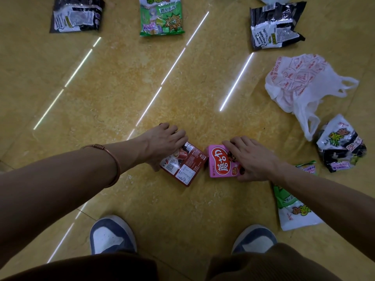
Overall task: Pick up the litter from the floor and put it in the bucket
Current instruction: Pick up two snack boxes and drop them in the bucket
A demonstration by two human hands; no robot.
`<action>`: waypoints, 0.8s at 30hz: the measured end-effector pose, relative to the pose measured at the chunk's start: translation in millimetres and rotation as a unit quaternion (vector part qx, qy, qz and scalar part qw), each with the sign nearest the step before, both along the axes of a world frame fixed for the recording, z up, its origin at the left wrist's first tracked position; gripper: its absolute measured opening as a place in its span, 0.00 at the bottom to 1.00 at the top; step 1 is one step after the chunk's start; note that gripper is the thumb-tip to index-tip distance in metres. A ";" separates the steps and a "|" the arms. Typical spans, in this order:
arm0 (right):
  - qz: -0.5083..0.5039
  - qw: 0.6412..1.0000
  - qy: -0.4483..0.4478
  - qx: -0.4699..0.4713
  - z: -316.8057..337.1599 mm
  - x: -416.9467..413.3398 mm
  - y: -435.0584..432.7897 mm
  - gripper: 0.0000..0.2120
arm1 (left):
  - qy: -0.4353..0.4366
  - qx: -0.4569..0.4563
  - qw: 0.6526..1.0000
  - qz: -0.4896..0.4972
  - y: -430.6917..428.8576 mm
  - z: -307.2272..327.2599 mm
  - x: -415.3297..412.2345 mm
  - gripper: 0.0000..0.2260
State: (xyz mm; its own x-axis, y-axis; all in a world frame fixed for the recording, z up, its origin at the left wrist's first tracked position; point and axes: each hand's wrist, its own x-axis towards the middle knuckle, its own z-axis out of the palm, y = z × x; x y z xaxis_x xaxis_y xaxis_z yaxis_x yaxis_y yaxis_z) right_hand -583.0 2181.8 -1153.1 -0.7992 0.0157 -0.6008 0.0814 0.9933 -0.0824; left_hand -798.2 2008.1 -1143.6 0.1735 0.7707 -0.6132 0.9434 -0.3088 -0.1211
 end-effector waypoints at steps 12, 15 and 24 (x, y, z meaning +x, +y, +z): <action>-0.155 0.986 0.029 -0.050 107.6 -5.0 16.4 0.46 | -0.068 0.044 0.982 0.172 3.7 100.9 -27.4 0.48; -0.222 0.971 0.041 -0.074 185.1 -6.4 18.0 0.46 | -0.108 0.055 0.957 0.265 -5.2 177.5 -29.1 0.50; -0.368 0.913 0.116 -0.133 482.5 -23.5 12.4 0.50 | -0.256 0.091 0.824 0.498 -33.5 468.0 -15.0 0.49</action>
